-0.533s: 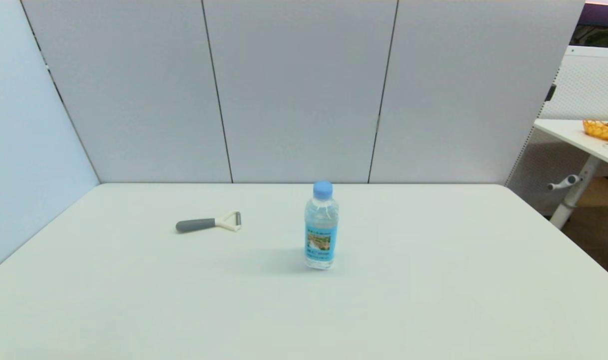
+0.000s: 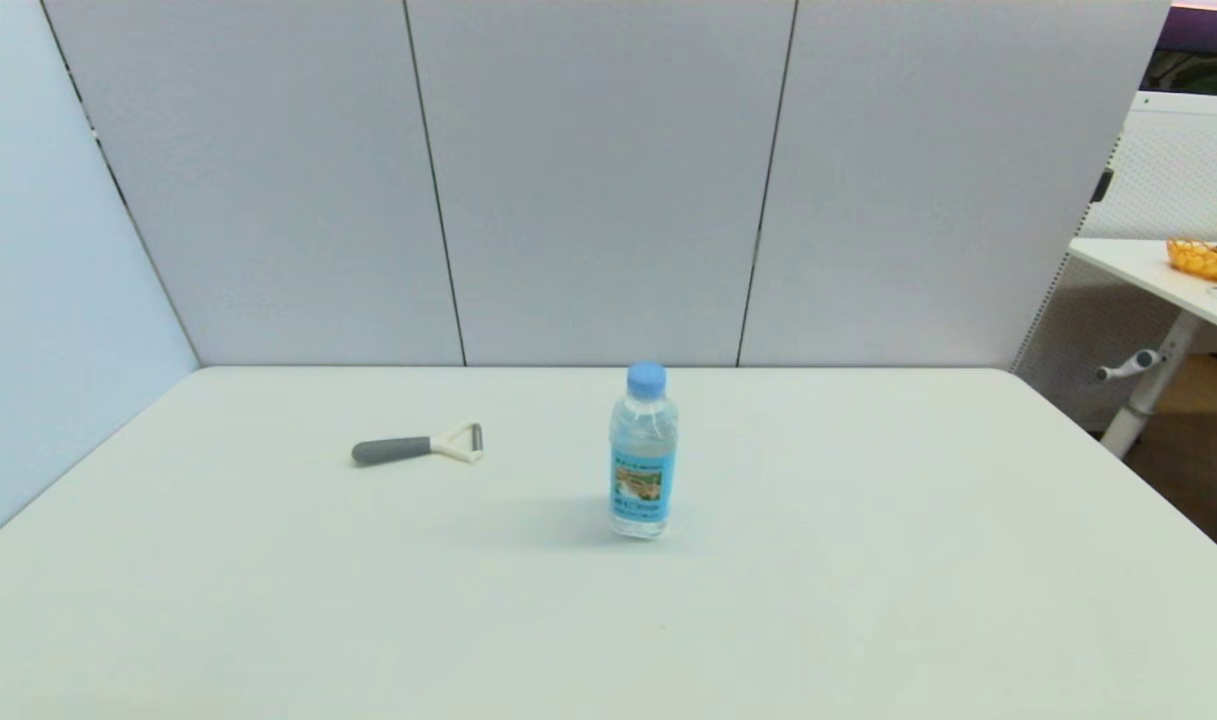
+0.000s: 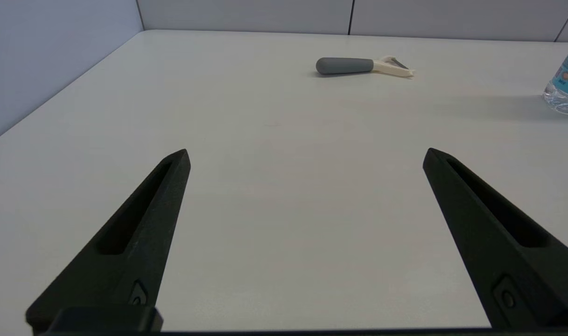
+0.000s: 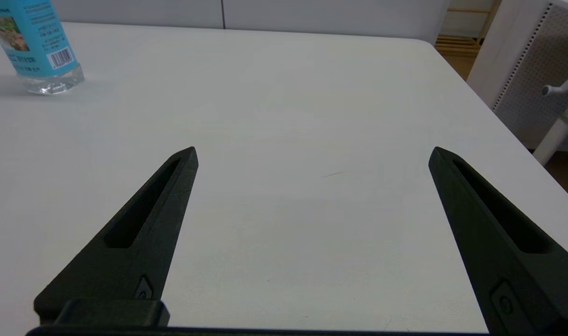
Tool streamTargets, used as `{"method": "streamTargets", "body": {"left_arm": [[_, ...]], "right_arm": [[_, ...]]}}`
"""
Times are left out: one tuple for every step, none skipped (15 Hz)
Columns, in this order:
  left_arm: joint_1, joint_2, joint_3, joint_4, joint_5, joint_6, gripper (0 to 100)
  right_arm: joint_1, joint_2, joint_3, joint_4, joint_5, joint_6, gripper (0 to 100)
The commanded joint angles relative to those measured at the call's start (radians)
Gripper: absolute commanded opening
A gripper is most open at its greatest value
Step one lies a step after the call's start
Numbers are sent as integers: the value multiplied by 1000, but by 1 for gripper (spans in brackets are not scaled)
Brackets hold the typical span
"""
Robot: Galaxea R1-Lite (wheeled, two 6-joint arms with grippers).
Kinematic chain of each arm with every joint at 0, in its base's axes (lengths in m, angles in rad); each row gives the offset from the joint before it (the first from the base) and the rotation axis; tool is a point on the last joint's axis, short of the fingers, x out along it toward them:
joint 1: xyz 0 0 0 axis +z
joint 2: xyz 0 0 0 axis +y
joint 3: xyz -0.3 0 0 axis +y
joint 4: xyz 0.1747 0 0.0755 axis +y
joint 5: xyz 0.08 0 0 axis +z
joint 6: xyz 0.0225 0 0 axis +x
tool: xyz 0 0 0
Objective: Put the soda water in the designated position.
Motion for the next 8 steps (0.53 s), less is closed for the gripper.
{"method": "streamTargets", "body": {"left_arm": [[0, 1, 0, 0, 0, 0, 100], [0, 1, 0, 0, 0, 0, 100], [0, 1, 0, 0, 0, 0, 100], [0, 1, 0, 0, 0, 0, 100], [0, 1, 0, 0, 0, 0, 100], [0, 1, 0, 0, 0, 0, 100], [0, 1, 0, 0, 0, 0, 100], [0, 7, 0, 0, 0, 3, 100]], "right_arm": [[1, 2, 0, 0, 1, -1, 100], [-1, 2, 0, 0, 1, -1, 100], [1, 2, 0, 0, 1, -1, 100], [1, 2, 0, 0, 1, -1, 100], [-1, 2, 0, 0, 1, -1, 100], [1, 2, 0, 0, 1, -1, 100], [-1, 2, 0, 0, 1, -1, 100], [1, 2, 0, 0, 1, -1, 100]]}}
